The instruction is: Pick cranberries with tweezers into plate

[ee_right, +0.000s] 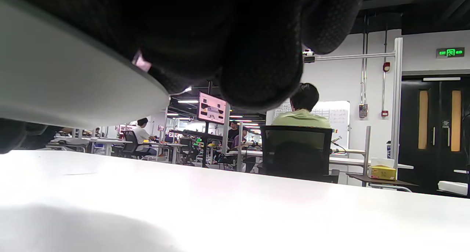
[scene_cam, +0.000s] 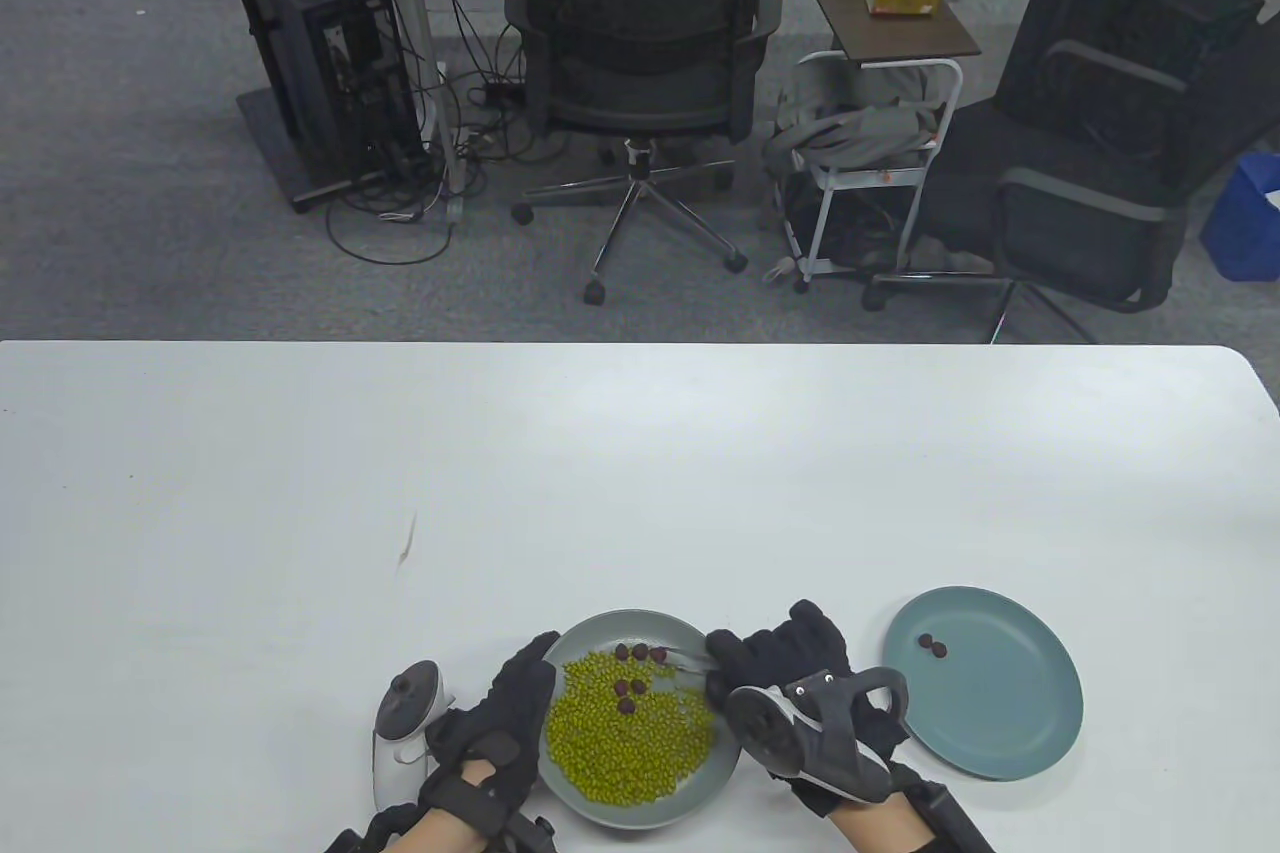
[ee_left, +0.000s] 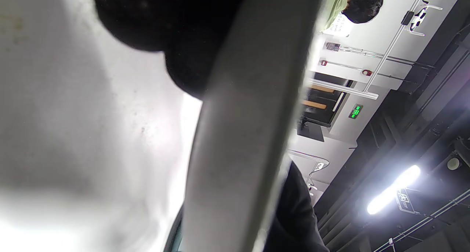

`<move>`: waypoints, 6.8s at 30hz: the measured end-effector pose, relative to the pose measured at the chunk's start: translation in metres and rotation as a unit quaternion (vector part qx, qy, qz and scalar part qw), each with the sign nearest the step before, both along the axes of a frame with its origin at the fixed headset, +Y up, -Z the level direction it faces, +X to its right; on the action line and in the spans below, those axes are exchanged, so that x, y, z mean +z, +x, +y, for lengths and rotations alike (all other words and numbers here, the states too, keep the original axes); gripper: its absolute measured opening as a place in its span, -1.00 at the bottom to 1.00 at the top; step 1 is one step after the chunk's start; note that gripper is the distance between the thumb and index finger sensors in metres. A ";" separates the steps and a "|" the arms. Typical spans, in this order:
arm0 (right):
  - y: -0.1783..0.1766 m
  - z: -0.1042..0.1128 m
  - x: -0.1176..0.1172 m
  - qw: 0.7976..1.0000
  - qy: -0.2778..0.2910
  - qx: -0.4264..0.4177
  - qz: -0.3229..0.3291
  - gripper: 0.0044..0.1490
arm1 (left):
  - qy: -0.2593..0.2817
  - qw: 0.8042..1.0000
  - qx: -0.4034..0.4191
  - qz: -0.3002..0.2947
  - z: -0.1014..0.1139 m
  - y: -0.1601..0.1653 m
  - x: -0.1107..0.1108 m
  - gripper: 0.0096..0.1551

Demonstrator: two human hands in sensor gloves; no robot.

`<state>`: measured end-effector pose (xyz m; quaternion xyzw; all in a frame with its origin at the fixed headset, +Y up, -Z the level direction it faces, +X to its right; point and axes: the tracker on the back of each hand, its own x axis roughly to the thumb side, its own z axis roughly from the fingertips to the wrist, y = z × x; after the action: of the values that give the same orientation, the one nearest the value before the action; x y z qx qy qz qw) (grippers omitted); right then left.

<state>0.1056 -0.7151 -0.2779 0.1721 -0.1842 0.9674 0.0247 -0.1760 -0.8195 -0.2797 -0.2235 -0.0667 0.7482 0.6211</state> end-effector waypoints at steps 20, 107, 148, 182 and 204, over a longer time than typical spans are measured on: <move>0.201 0.073 -0.003 0.957 0.007 -0.149 -0.248 -0.42 | 0.014 1.000 0.013 0.002 0.008 -0.010 0.000 -0.28; 0.119 0.061 0.001 0.988 0.017 -0.136 -0.071 -0.40 | 0.020 0.999 -0.007 -0.033 0.001 0.001 0.008 -0.28; 0.257 -0.015 -0.053 0.878 -0.253 -0.119 -0.389 -0.36 | 0.031 0.999 -0.001 -0.034 0.005 -0.002 0.008 -0.28; 0.011 0.017 0.012 0.996 0.019 -0.067 0.049 -0.38 | 0.009 0.999 0.006 -0.046 0.002 0.006 0.010 -0.29; 0.002 0.007 0.009 0.998 0.004 -0.034 0.059 -0.39 | 0.011 0.999 0.004 -0.047 0.001 0.007 0.010 -0.29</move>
<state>0.1071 -0.7085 -0.2689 0.2226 -0.1922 0.9534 0.0680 -0.1687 -0.8182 -0.2697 -0.2512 -0.1051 0.7383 0.6171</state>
